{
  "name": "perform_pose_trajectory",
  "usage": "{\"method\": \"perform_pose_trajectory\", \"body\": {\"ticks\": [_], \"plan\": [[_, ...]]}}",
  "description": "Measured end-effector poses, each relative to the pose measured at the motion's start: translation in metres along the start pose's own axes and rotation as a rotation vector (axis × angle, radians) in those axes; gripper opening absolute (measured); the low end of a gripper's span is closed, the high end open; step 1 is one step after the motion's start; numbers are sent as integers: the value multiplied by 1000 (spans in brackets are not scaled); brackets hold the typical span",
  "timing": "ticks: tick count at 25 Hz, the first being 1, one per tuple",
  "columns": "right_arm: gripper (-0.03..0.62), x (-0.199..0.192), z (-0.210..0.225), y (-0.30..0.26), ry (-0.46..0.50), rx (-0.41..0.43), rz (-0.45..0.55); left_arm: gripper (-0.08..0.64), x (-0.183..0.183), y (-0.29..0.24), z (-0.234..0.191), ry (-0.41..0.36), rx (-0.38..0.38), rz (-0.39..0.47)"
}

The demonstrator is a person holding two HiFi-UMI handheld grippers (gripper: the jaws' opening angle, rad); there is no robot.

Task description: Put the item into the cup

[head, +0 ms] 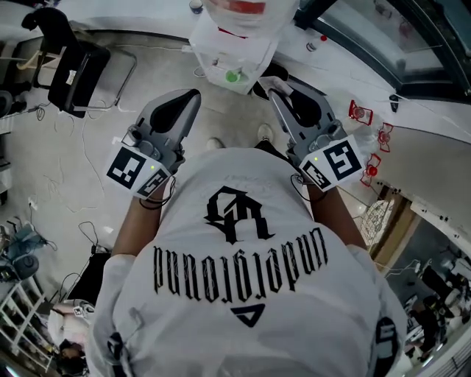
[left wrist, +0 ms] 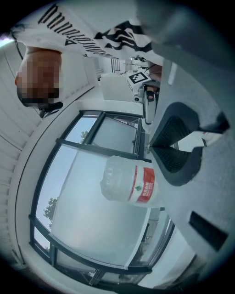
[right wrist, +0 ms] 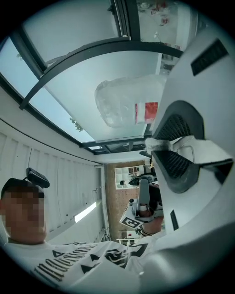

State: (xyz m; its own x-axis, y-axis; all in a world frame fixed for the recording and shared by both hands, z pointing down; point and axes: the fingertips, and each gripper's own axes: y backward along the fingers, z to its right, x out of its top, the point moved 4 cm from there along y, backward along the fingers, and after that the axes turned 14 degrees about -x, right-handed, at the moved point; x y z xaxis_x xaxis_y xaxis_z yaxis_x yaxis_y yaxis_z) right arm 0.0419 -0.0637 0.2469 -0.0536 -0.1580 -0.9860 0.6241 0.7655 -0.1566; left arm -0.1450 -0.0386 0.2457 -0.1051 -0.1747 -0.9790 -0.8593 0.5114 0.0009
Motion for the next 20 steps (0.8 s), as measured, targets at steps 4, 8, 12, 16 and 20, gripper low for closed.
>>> {"method": "perform_pose_trajectory", "body": {"ticks": [4, 8, 12, 16, 20], "plan": [[67, -8, -20, -4, -3, -45, -10, 14, -3, 21, -3, -2, -40, -18], [67, -12, -34, -5, -5, -76, -21, 14, -5, 35, -4, 3, -69, -36], [67, -16, -39, -8, 4, -91, -41, 14, -12, 38, -10, 23, -83, -47], [67, -25, -36, -13, -8, -90, -63, 14, -17, 34, -18, 32, -75, -53], [67, -43, -29, -23, -7, -75, -100, 14, -20, 26, -23, 41, -54, -55]]}}
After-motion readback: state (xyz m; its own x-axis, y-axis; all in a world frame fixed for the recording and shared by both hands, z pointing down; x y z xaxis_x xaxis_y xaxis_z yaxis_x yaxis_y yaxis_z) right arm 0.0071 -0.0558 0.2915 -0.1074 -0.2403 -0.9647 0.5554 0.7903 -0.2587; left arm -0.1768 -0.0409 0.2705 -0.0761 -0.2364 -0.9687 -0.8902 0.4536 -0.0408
